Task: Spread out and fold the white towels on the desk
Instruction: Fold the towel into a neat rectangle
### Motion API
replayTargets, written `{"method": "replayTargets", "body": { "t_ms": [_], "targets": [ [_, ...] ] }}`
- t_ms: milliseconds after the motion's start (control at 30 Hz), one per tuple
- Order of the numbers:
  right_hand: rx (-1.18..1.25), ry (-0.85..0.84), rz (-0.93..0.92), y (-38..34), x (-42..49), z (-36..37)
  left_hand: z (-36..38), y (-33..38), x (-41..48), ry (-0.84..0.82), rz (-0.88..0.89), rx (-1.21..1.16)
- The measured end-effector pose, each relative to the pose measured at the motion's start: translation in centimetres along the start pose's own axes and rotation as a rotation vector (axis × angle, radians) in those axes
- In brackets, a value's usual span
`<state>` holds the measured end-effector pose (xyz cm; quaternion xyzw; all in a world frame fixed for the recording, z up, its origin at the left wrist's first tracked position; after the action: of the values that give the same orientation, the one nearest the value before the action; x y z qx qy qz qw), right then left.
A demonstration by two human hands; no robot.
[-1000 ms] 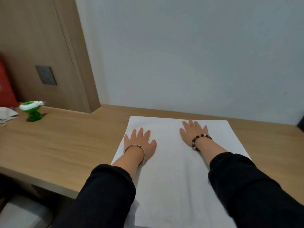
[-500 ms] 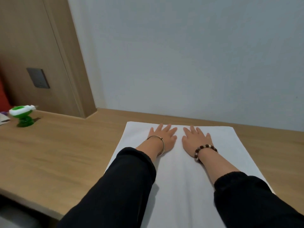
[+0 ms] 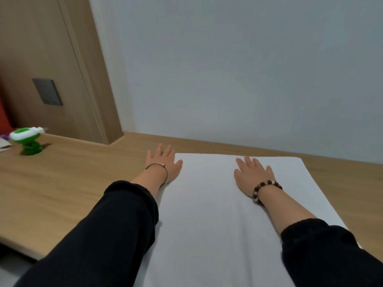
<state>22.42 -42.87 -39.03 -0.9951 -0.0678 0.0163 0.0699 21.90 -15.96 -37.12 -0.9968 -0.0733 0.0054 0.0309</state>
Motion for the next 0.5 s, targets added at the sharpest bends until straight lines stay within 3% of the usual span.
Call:
{"method": "replayTargets", "body": {
  "t_ms": [67, 133, 267, 400, 500],
  "targets": [
    [-0.014, -0.006, 0.000, 0.0, 0.1, 0.1, -1.4, 1.0, -0.5, 0.131, 0.049, 0.124],
    [-0.024, -0.017, -0.010, -0.1, 0.3, 0.1, -2.5, 2.9, -1.4, 0.211, 0.177, 0.087],
    [-0.047, -0.049, -0.115, -1.0, 0.5, -0.3, -1.3, 6.9, -4.3, 0.045, 0.472, -0.118],
    [-0.065, -0.090, -0.196, -1.9, -0.1, -1.5, 1.0, 6.7, -5.5, -0.066, 0.408, -0.094],
    [-0.247, 0.011, -0.140, -3.1, -1.2, -3.3, 1.0, 6.3, -6.0, -0.082, 0.340, -0.098]
  ]
}}
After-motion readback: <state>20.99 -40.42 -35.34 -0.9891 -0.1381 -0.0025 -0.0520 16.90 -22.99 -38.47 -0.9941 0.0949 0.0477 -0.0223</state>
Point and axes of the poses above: each hand's wrist, its own x-axis towards the middle knuckle, its own z-axis out of the palm, y = z × x, the point moved 7 cm from there along x, towards the middle knuckle
